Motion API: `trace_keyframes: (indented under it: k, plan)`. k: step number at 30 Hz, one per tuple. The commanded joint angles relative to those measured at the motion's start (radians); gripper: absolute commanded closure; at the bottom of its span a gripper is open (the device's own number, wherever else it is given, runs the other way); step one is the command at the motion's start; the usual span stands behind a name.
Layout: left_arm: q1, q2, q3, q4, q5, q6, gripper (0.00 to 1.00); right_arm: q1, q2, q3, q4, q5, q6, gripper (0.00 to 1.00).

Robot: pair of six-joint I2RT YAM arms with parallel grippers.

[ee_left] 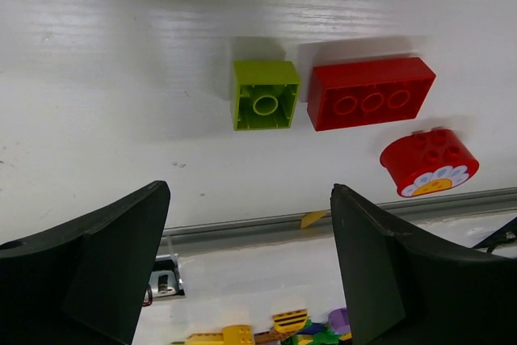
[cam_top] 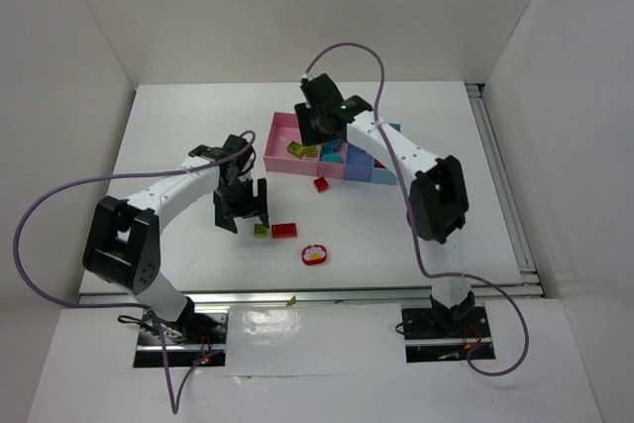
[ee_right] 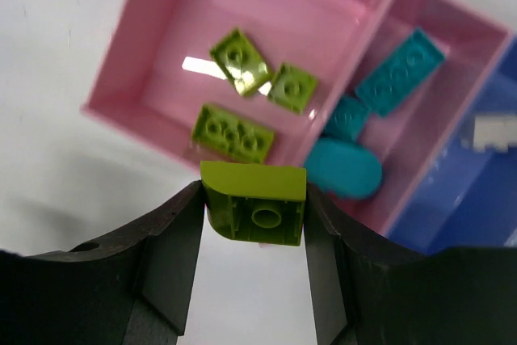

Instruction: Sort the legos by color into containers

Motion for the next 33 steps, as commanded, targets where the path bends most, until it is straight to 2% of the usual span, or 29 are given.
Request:
trace_keyframes:
  k: [1, 3, 4, 5, 7, 12, 19, 26, 30, 31, 33]
  plan:
    - [0.013, -0.027, -0.018, 0.064, 0.034, -0.031, 0.08, 0.0, 0.135, 0.173, 0.031, 0.019, -0.047, 0.52]
    - [0.013, -0.015, -0.018, 0.074, 0.045, -0.04, 0.08, -0.009, 0.189, 0.266, 0.04, 0.019, -0.047, 0.43]
    - [0.013, -0.002, -0.018, 0.074, 0.033, -0.049, 0.08, -0.009, 0.238, 0.297, 0.029, 0.019, -0.056, 0.19]
    - [0.013, 0.009, -0.018, 0.074, 0.021, -0.049, 0.08, -0.009, 0.255, 0.326, 0.029, 0.019, -0.056, 0.1]
    - [0.013, 0.037, -0.018, 0.074, 0.01, -0.049, 0.13, -0.009, 0.256, 0.365, 0.017, 0.019, -0.056, 0.04]
    - [0.013, 0.058, -0.041, 0.101, -0.021, -0.049, 0.2, -0.009, 0.125, 0.164, 0.098, 0.057, -0.047, 0.04]
    - [0.013, 0.092, -0.074, 0.143, -0.021, -0.04, 0.25, -0.009, 0.023, 0.028, 0.098, 0.068, -0.027, 0.04]
    - [0.013, 0.121, -0.083, 0.163, -0.065, -0.031, 0.27, -0.009, -0.014, -0.022, 0.109, 0.088, -0.018, 0.04]
    - [0.013, 0.121, -0.074, 0.163, -0.092, -0.031, 0.36, -0.009, -0.025, -0.022, 0.109, 0.099, -0.018, 0.04]
    - [0.013, 0.121, -0.074, 0.163, -0.092, -0.022, 0.43, -0.009, -0.025, -0.022, 0.109, 0.099, -0.018, 0.04]
    - [0.013, 0.121, -0.049, 0.15, -0.102, -0.022, 0.46, -0.009, -0.036, -0.022, 0.109, 0.099, -0.018, 0.04]
